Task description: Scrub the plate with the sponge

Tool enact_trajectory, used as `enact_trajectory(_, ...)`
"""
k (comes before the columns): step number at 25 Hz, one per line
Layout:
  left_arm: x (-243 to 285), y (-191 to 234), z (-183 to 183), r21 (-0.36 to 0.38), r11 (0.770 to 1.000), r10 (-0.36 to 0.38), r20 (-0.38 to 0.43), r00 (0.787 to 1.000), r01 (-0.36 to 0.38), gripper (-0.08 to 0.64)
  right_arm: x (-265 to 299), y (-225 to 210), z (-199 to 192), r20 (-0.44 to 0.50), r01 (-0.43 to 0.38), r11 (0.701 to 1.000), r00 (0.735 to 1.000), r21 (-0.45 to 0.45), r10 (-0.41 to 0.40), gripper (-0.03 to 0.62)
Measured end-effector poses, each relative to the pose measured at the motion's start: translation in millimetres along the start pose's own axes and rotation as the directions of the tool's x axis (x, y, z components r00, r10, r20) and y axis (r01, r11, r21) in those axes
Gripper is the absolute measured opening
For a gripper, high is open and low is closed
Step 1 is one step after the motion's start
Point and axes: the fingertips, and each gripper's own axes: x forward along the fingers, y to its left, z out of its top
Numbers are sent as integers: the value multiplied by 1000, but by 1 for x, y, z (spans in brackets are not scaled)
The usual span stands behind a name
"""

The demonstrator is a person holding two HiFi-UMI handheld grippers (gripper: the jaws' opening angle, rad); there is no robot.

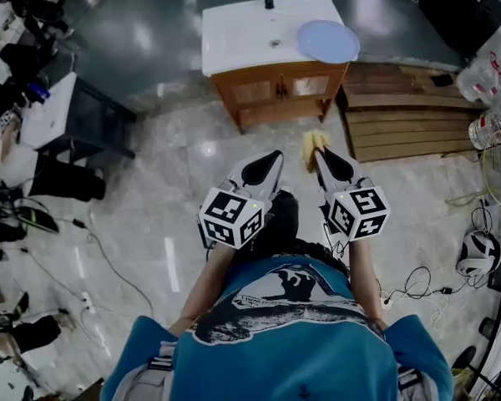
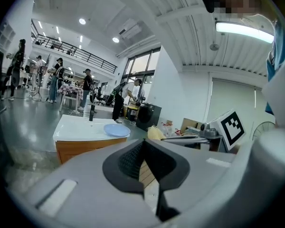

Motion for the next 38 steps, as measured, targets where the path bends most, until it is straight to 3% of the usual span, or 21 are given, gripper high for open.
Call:
enact_trajectory(10,58,8,4,12,997,-74,-41,996,74,12,17,-52,4,1,68,996,998,50,-68,31)
enact_trajectory(21,171,66,39,-28,992,-123,-33,992,122,11,94,-127,43,-50,72,997,996,14,-71,31)
enact_trajectory(30,244,135,59,-87,993,-84,-45,995,80,23,167,-183,76,-101,57,998,993,4,-56,31)
enact_trajectory(38,282,164,59,-119,991,-75,-67,995,66,38,203,-216,82,-140,53,998,989,20,-50,32)
